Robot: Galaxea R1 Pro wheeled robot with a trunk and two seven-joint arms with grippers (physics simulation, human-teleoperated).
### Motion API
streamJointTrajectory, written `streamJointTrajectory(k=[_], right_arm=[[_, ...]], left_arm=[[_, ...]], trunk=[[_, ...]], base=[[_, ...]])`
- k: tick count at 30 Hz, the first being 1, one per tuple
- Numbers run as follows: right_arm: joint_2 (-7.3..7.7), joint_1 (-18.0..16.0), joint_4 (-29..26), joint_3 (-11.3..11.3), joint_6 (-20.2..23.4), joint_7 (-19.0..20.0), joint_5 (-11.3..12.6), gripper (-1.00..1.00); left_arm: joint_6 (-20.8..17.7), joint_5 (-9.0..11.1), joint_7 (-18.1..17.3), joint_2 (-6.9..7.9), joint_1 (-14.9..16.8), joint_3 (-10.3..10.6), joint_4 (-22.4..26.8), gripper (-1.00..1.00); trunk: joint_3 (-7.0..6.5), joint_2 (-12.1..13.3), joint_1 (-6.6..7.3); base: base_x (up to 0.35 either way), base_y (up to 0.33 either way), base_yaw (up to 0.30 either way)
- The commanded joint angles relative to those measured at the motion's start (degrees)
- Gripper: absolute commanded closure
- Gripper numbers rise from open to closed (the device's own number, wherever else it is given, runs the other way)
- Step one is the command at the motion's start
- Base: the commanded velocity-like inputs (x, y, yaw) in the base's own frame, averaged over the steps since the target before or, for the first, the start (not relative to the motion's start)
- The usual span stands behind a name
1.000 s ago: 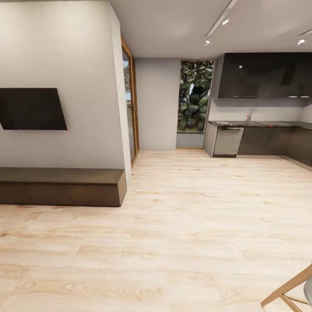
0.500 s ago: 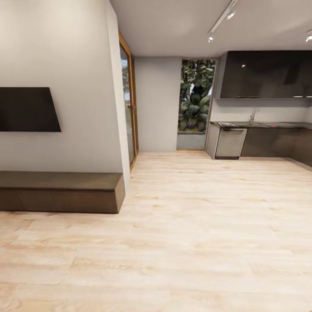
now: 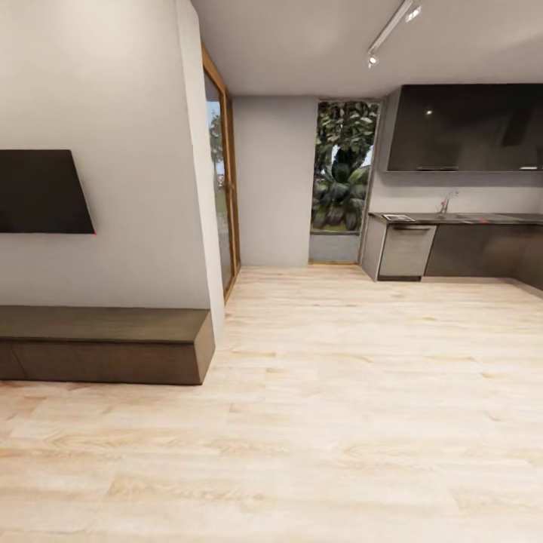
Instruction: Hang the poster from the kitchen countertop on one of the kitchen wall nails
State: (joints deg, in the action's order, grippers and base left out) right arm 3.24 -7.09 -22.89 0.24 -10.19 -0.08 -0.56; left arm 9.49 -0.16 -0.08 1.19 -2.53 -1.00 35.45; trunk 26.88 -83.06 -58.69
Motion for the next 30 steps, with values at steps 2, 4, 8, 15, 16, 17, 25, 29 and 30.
streamJointTrajectory(k=[2,4,8,15,16,17,25,29,30], right_arm=[[0.01,0.0,0.0,0.0,-0.2,0.0,-0.1,-1.00],[0.01,0.0,0.0,0.0,-0.2,0.0,-0.1,-1.00],[0.01,0.0,0.0,0.0,-0.2,0.0,-0.1,-1.00],[0.01,0.0,0.0,0.0,-0.2,0.0,-0.1,-1.00],[0.01,0.0,0.0,0.0,-0.2,0.0,-0.1,-1.00],[0.01,0.0,0.0,0.0,-0.2,0.0,-0.1,-1.00],[0.01,0.0,0.0,0.0,-0.2,0.0,-0.1,-1.00],[0.01,0.0,0.0,0.0,-0.2,0.0,-0.1,-1.00],[0.01,0.0,0.0,0.0,-0.2,0.0,-0.1,-1.00]], left_arm=[[0.1,0.0,0.0,-0.03,0.0,-0.1,0.1,-1.00],[0.1,0.0,0.0,-0.02,0.0,-0.1,0.1,-1.00],[0.1,0.0,0.0,-0.02,0.0,-0.1,0.1,-1.00],[0.1,0.0,0.0,-0.01,0.0,-0.1,0.1,-1.00],[0.1,0.0,0.0,0.00,0.0,-0.1,0.1,-1.00],[0.1,0.0,0.0,0.00,0.0,-0.1,0.1,-1.00],[0.1,0.0,0.0,0.02,0.0,-0.1,0.1,-1.00],[0.1,0.0,0.0,0.01,0.0,-0.1,0.1,-1.00],[0.1,0.0,0.0,0.00,0.0,-0.1,0.1,-1.00]], trunk=[[0.05,0.0,-0.04],[0.05,0.0,-0.04],[0.05,0.0,-0.04],[0.05,0.0,-0.04],[0.05,0.0,-0.04],[0.05,0.0,-0.04],[0.05,0.0,-0.04],[0.05,0.0,-0.04],[0.05,0.0,-0.04]], base=[[0.338,0.000,0.000],[0.337,0.000,0.000],[0.337,0.000,0.000],[0.337,0.000,0.000],[0.337,0.000,0.000],[0.337,0.000,0.000],[0.338,0.000,0.000],[0.338,0.000,-0.001],[0.337,0.000,-0.015]])
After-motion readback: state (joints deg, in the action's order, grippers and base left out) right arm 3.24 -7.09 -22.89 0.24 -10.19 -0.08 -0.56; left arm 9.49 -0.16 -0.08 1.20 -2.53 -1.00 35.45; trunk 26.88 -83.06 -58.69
